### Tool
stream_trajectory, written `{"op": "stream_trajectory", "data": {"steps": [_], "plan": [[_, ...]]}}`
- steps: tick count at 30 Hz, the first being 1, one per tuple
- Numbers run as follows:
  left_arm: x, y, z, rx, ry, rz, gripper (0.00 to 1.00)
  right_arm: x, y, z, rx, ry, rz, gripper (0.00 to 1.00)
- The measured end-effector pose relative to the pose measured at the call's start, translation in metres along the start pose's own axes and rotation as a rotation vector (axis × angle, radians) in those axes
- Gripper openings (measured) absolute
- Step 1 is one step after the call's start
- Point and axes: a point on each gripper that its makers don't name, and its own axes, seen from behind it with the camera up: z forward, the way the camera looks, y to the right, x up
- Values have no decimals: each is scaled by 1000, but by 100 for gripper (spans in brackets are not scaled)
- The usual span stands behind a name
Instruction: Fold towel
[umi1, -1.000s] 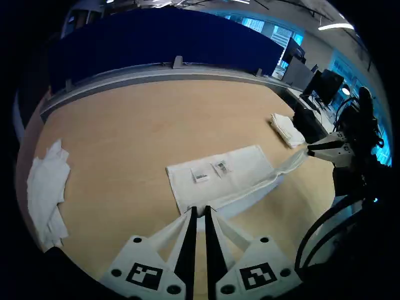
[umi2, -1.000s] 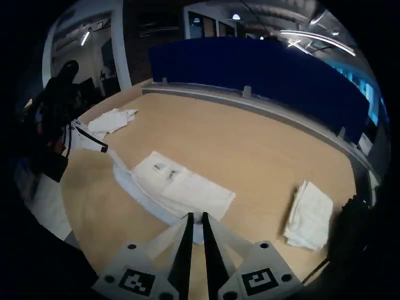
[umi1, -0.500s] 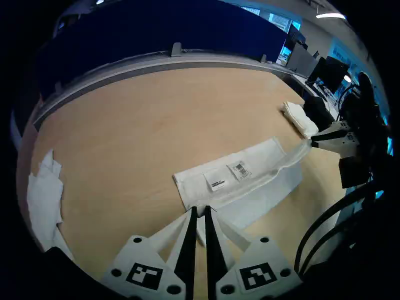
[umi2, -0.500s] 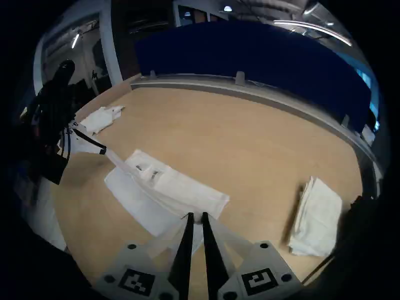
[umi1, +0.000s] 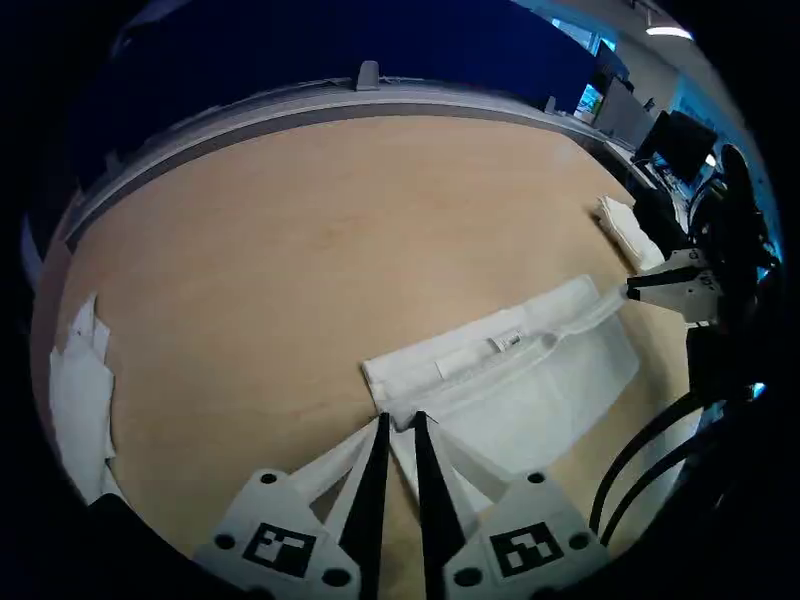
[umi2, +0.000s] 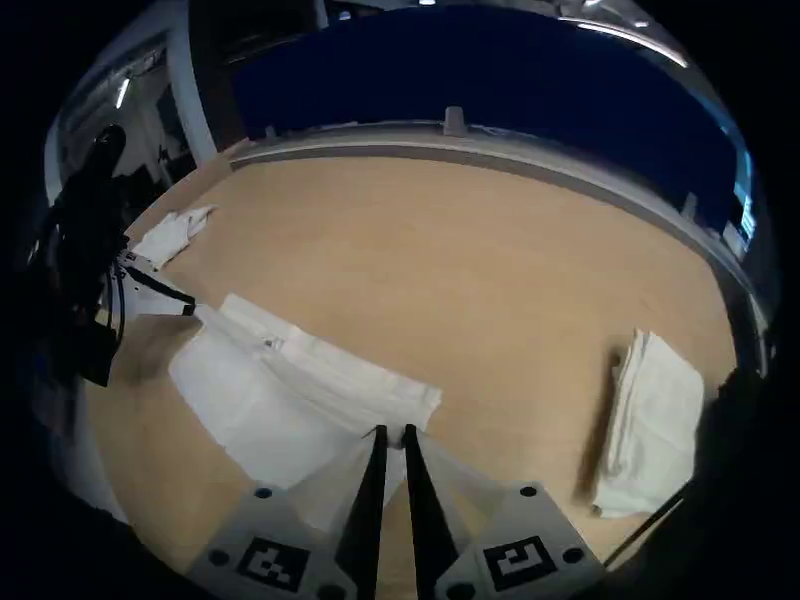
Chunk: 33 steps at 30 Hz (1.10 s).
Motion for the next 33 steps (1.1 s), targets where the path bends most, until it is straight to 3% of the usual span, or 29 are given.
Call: {"op": "stream_trajectory", "data": {"steps": [2, 6, 12, 20, 33], "plan": [[1, -3, 2, 8, 1, -4, 25, 1, 1, 2, -7, 2, 8, 21], [-1, -9, 2, 28, 1, -6, 40, 1, 3, 3, -30, 10, 9, 48], [-3, -16, -4, 57, 13, 0, 91, 1, 4, 1, -42, 21, -3, 77], [-4, -14, -12, 52, 24, -10, 95, 1, 1, -3, -32, 30, 6, 95], [-30, -20, -42, 98, 54, -57, 95, -15, -11, -26, -26, 31, -15, 96]]}}
